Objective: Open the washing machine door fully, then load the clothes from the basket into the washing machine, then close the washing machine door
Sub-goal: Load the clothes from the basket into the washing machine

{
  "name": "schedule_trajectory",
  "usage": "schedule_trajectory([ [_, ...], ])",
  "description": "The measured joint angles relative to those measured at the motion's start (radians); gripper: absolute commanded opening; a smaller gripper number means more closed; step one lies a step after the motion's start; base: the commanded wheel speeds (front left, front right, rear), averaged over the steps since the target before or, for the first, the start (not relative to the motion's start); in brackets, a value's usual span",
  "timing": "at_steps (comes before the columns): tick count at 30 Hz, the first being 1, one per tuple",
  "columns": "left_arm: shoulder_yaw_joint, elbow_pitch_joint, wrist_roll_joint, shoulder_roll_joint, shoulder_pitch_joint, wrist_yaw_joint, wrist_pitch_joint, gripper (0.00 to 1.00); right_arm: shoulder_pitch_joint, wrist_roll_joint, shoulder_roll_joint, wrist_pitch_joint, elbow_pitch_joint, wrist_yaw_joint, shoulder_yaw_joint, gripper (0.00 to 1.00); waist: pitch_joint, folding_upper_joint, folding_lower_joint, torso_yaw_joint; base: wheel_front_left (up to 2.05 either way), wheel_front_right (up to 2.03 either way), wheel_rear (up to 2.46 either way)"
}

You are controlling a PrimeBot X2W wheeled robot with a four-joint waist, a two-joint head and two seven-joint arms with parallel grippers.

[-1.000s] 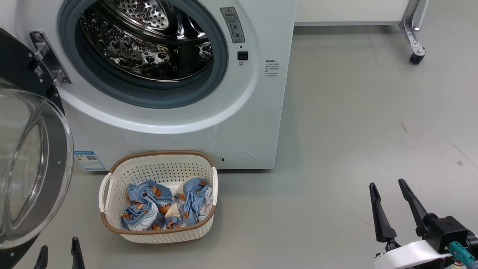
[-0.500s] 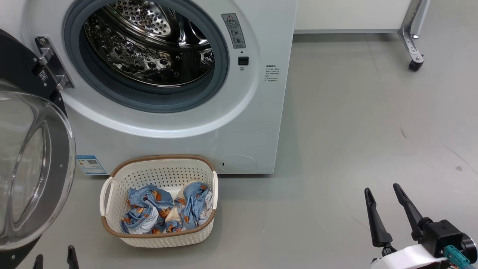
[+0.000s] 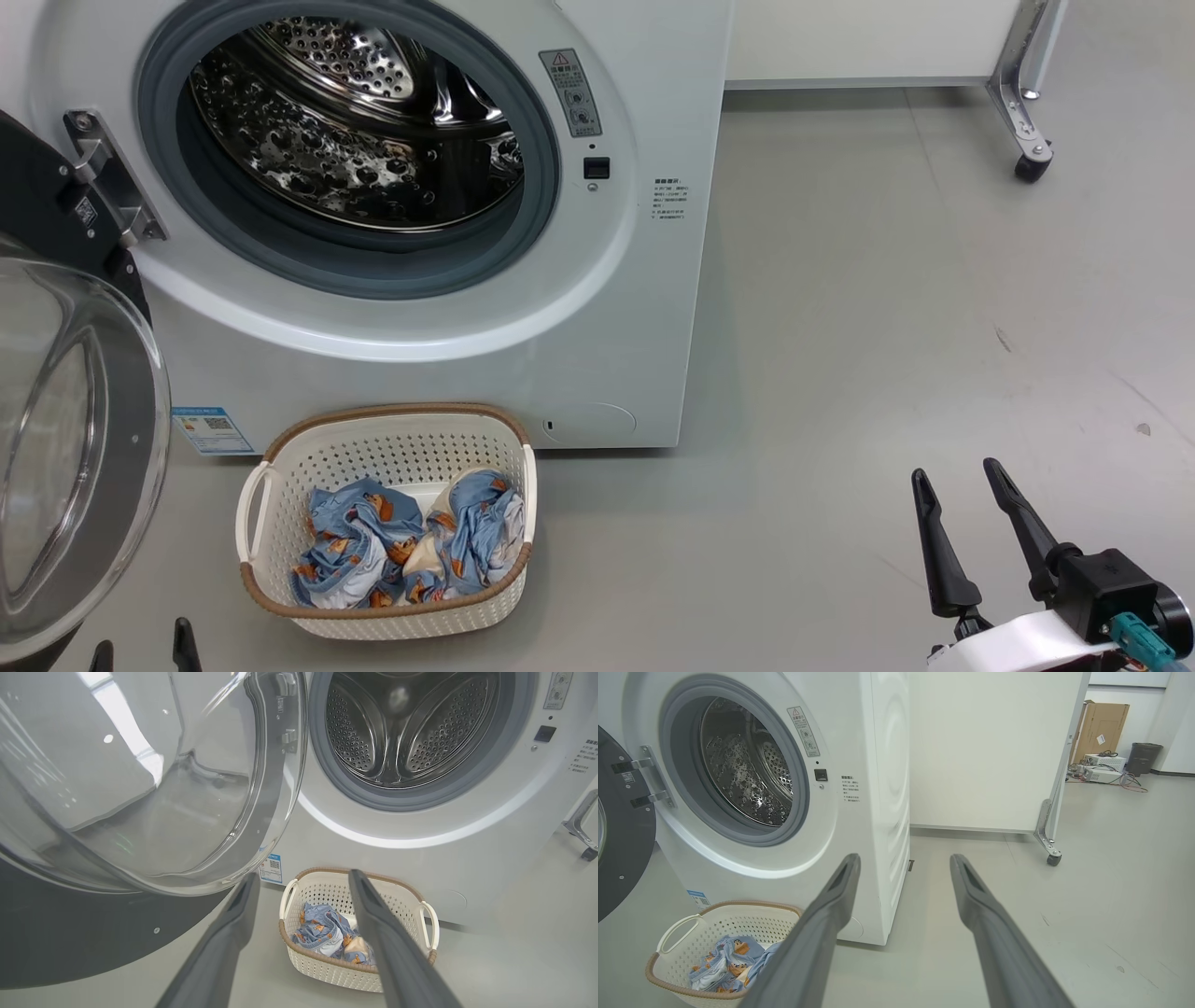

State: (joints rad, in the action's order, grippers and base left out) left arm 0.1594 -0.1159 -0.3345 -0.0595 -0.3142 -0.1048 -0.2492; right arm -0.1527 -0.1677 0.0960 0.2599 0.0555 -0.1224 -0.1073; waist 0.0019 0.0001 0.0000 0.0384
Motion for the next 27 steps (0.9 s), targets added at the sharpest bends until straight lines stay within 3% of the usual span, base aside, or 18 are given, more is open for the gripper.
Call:
schedule_trajectory([
  [13,0.006,0.000,0.009,0.005,-0.001,-0.001,0.000,1.00,0.000,-0.002,0.000,0.000,-0.002,0.000,0.001,1.00,0.007,0.0000,0.0000,0.000,0.75,-1.00,0.24],
  [27,0.003,-0.001,0.018,0.008,0.001,-0.006,0.000,1.00,0.000,-0.002,0.000,0.000,-0.005,0.000,0.003,1.00,0.019,0.0000,0.0000,0.004,0.39,-0.39,0.00],
])
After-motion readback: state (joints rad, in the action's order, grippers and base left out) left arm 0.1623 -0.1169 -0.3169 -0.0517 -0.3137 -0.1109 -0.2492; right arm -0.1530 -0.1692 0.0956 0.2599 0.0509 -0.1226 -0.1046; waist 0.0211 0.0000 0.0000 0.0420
